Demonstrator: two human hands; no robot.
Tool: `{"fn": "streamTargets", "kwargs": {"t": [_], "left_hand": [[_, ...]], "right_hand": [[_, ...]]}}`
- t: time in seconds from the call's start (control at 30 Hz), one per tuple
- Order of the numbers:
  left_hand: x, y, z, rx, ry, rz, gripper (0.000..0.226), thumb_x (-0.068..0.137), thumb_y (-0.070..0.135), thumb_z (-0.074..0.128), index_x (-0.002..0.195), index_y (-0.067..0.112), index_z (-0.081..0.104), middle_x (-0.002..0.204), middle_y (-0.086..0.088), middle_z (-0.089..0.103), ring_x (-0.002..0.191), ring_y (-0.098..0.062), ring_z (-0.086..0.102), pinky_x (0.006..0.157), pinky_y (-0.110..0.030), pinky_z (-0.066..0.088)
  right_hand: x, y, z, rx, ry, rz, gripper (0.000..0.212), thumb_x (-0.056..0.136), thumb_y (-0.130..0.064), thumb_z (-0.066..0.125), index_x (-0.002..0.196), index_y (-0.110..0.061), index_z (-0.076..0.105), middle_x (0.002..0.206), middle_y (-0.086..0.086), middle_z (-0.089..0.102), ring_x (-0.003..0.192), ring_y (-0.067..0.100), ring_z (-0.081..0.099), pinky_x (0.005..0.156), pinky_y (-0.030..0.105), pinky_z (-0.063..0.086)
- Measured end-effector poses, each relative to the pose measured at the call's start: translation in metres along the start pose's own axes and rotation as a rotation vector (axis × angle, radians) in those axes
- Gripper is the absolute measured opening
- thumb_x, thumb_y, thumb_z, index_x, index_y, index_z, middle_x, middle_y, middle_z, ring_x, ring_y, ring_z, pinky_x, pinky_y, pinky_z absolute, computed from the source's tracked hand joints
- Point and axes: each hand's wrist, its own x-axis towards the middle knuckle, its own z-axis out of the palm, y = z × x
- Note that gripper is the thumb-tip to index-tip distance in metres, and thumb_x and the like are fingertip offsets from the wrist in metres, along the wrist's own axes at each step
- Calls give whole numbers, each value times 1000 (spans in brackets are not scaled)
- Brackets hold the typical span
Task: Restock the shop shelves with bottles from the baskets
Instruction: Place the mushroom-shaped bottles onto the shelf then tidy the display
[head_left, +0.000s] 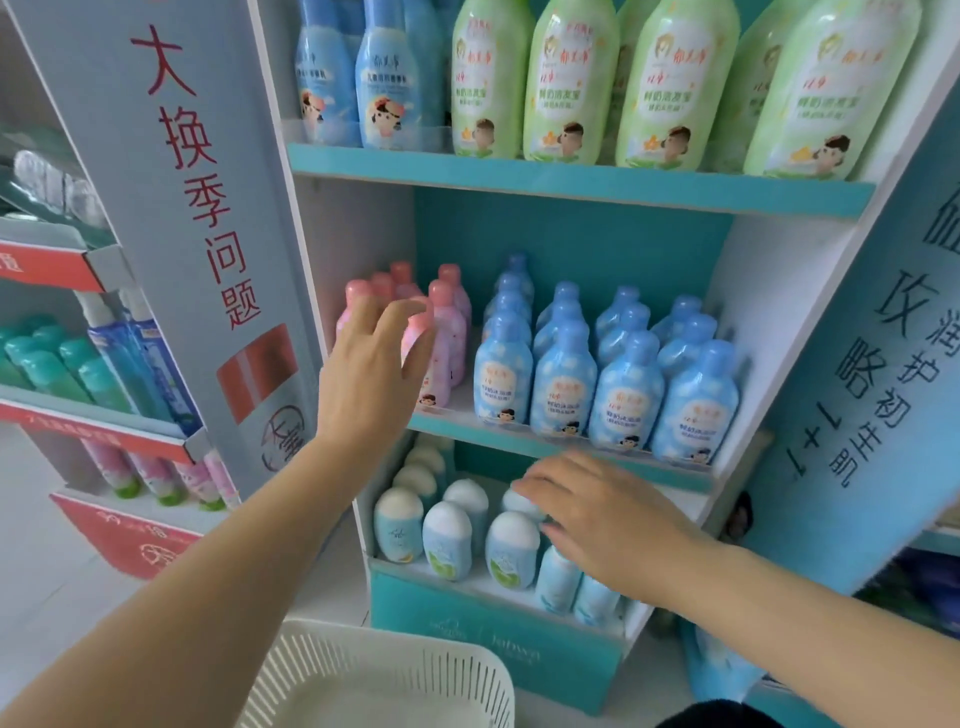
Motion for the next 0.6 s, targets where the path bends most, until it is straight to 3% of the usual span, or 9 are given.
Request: {"fn": "streamTargets", "kwargs": {"t": [0.03,0.1,0.17,0.3,0.4,0.6], "left_hand": [[-15,-1,0,-36,-2,10,24,91,34,55,108,18,61,102,-2,56,76,-24,56,61,-36,48],[-44,-8,5,-87,-94,28,19,90,33,58,100,19,64,89,6,54,62,-18,52,57,-33,48],[-69,-19,16,-82,-216,70,20,89,36,58,95,18,66,86,8,56,60,-14,52,55,-30,50],[-98,-41,51,-58,-519,3,26,89,39,57,105,20,66,100,6,61,77,-12,58,61,-20,46],[-112,-60,84,-42,-687,-87,31,89,34,59,117,22,62,112,3,59,92,-16,59,79,-28,50],[-128,-82,133,-6,-857,-167,47,88,31,62,132,25,49,131,0,47,119,-21,44,102,-27,32]], "right_hand": [[-4,-3,9,20,-69,32,43,67,-20,77,108,-17,65,102,-2,64,89,20,63,71,30,57],[-6,-6,26,95,-177,127,43,85,-23,61,127,-18,53,124,-2,54,112,21,51,89,34,49],[-3,-4,42,161,-290,240,47,93,-25,50,139,-22,40,136,-4,42,124,20,38,100,33,38],[11,3,80,216,-380,370,49,93,-28,52,140,-24,37,138,-4,40,125,20,37,101,35,36],[21,9,108,189,-458,410,46,92,-26,51,136,-21,40,135,0,41,125,22,38,98,36,39],[31,25,150,139,-516,511,48,94,-26,49,140,-20,34,137,3,41,124,25,40,95,34,40]]}}
